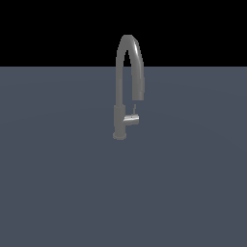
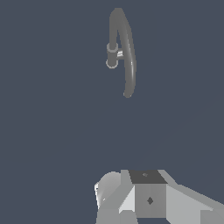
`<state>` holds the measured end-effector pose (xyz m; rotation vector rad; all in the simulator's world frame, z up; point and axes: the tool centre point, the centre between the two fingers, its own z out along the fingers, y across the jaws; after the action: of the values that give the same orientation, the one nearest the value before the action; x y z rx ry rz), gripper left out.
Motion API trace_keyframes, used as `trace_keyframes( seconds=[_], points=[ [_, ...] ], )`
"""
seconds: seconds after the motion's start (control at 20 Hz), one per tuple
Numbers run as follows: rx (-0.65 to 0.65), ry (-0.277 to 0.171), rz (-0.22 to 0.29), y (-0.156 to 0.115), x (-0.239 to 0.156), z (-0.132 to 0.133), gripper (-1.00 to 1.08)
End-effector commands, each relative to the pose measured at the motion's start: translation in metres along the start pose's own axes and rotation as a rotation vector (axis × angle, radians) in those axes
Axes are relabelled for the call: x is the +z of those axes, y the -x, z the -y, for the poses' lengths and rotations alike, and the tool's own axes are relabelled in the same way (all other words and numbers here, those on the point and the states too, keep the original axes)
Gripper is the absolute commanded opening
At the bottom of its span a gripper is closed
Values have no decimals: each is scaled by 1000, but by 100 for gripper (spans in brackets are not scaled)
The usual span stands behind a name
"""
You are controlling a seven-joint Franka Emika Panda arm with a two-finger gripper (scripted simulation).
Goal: Turn on the faucet by rotating a designated handle.
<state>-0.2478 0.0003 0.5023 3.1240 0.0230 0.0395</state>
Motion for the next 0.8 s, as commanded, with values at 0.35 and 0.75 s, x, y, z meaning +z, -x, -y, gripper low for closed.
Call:
trace_keyframes(
  seconds=[0.35, 0.75],
  points=[
    [12, -12, 16, -7, 1, 1, -100],
    [58, -56, 73, -31, 5, 2, -100]
  ],
)
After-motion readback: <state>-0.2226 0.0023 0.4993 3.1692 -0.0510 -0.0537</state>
